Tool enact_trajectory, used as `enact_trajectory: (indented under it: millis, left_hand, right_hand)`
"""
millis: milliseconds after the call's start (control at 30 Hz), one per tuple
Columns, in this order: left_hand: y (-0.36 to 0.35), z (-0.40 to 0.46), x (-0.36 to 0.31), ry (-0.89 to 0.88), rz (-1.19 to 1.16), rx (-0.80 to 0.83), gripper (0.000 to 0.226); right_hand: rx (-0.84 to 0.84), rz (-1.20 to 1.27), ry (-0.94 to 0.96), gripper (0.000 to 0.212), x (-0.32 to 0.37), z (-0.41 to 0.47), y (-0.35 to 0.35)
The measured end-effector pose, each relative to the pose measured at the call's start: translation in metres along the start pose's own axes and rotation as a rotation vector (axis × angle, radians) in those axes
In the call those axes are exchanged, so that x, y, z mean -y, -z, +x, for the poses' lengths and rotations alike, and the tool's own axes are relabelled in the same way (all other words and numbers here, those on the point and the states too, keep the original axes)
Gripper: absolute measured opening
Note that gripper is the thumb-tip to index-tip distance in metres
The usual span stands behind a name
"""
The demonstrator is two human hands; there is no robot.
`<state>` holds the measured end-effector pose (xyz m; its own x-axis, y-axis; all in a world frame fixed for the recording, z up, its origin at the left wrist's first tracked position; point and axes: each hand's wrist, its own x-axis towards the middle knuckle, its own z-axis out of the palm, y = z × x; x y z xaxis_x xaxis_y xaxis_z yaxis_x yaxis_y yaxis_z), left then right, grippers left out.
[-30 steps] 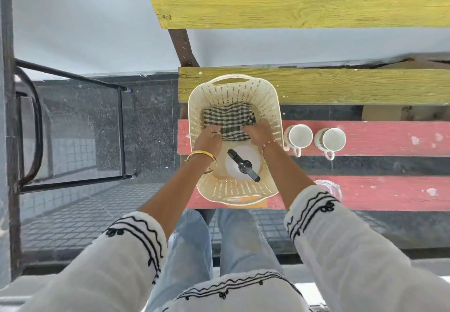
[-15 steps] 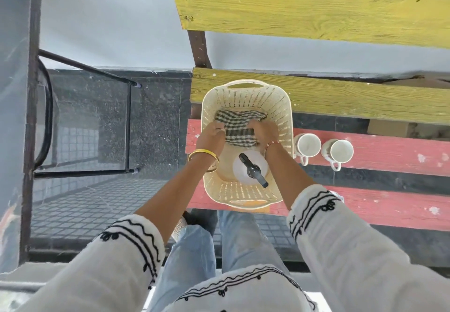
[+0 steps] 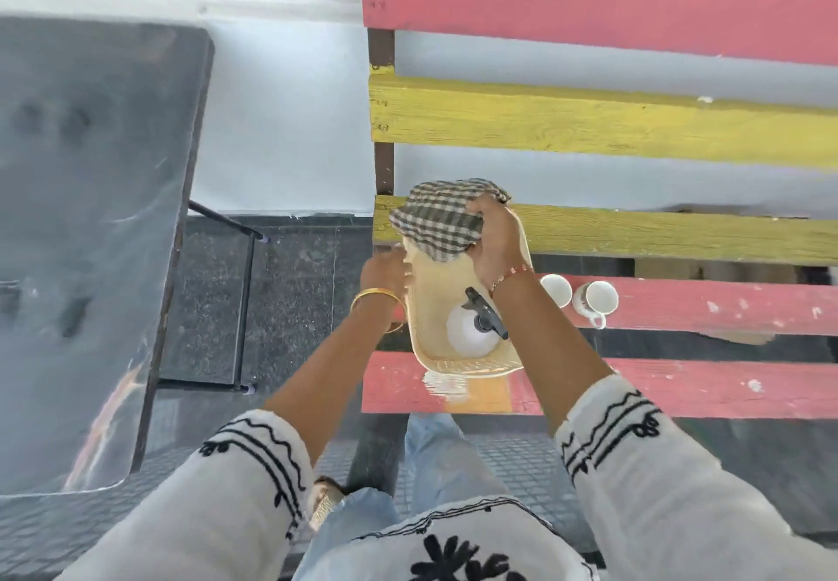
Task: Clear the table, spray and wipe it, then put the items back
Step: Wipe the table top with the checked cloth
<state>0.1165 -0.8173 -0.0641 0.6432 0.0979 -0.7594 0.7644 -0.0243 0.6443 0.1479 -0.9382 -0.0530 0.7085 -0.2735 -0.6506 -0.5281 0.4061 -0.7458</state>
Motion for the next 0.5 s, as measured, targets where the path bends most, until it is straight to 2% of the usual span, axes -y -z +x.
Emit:
enact_trajectory:
  millis: [67,167,267,367,433,500]
  left_hand:
    - [0.017,-0.021,-0.004,0.037,-0.219,0.060,0.032]
    - [0.051,-0.052,-0.007,0.075,-0.478,0.165,0.061]
    - [0.095,-0.079,-0.007,0.041,-0.674,0.198,0.074]
    - [0.134,-0.105,0.003,-0.013,-0.775,0.168,0.068]
    - [0.167,-0.123,0.015,-0.063,-0.846,0.124,0.053]
    - [0.195,-0.133,0.025,-0.110,-0.906,0.083,0.039]
  right_hand:
    - [0.052,-0.014,0.057,0.004,0.005,-0.031,-0.012]
    - [0.158,-0.038,0.132,0.009,0.003,-0.084,-0.037]
    - [0.272,-0.147,0.233,0.016,-0.013,-0.133,-0.064]
    - [0.326,-0.322,0.319,0.011,-0.034,-0.176,-0.092]
    - [0.388,-0.387,0.362,0.023,-0.052,-0.205,-0.114]
    - [0.428,-0.438,0.414,0.024,-0.065,-0.227,-0.130]
